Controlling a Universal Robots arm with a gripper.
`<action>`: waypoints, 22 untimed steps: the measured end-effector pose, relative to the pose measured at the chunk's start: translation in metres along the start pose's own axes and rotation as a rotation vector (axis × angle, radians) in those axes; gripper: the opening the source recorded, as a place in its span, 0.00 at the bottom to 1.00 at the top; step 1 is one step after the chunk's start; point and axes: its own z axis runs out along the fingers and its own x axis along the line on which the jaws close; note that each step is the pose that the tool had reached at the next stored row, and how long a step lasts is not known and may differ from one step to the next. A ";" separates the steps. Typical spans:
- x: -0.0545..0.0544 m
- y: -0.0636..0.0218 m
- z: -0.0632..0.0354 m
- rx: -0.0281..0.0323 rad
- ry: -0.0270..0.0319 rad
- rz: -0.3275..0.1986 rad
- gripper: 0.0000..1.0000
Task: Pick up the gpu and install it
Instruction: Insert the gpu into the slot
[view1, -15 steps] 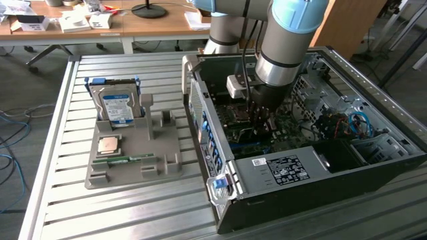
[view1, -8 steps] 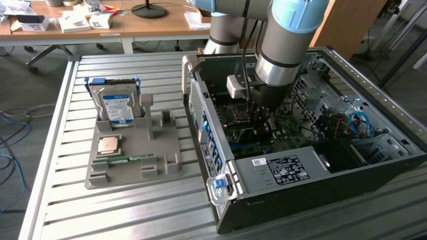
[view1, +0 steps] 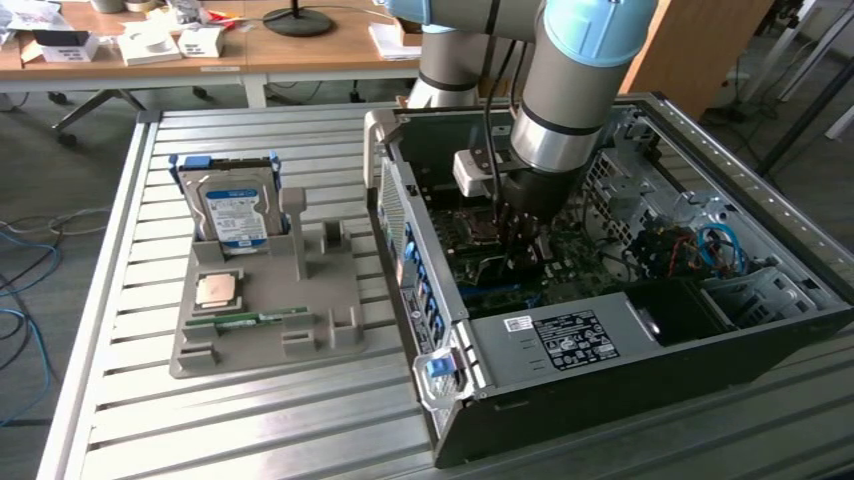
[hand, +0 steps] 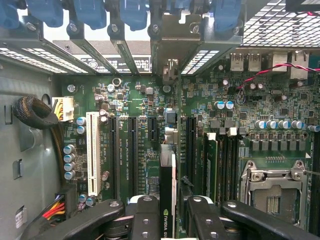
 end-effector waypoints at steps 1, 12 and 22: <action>0.000 0.0000 0.0000 0.0000 0.0000 0.000 0.26; 0.000 0.0000 0.0000 0.0000 0.0000 0.000 0.45; 0.000 0.0000 -0.0039 0.0000 0.0001 0.000 0.45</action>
